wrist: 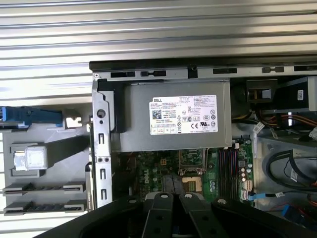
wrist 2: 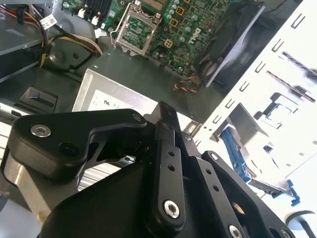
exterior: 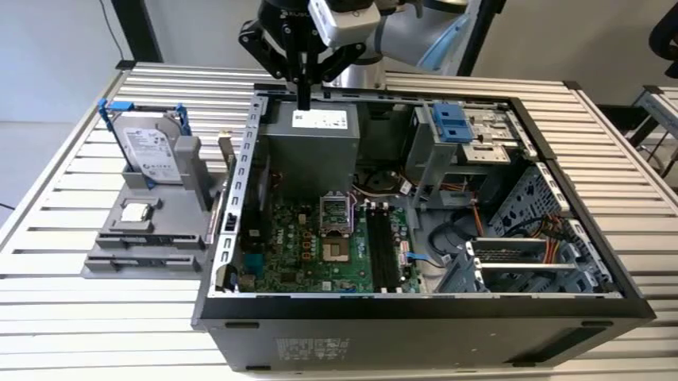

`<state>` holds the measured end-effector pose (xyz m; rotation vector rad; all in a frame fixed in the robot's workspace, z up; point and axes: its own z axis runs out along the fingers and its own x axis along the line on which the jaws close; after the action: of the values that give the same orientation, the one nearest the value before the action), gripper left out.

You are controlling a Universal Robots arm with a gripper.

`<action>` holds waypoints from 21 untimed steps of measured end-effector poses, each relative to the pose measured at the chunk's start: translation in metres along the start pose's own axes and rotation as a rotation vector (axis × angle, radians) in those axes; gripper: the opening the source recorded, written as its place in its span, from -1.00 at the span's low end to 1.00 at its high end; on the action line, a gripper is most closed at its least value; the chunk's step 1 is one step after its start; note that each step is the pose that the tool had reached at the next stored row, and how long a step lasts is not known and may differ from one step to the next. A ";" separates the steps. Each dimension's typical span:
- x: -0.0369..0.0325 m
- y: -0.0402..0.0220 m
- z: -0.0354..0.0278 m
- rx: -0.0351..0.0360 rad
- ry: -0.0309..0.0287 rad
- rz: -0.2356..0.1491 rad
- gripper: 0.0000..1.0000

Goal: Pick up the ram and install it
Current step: 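Reach for the ram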

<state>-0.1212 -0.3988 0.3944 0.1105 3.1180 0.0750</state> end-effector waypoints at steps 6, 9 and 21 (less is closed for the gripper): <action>0.0045 -0.0003 -0.0002 0.0001 0.0000 0.000 -1.00; 0.0089 -0.0006 -0.0002 0.0000 0.0000 0.000 -1.00; 0.0170 -0.0012 -0.0004 0.0001 0.0000 0.000 -1.00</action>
<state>-0.1382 -0.3988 0.3944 0.1104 3.1181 0.0749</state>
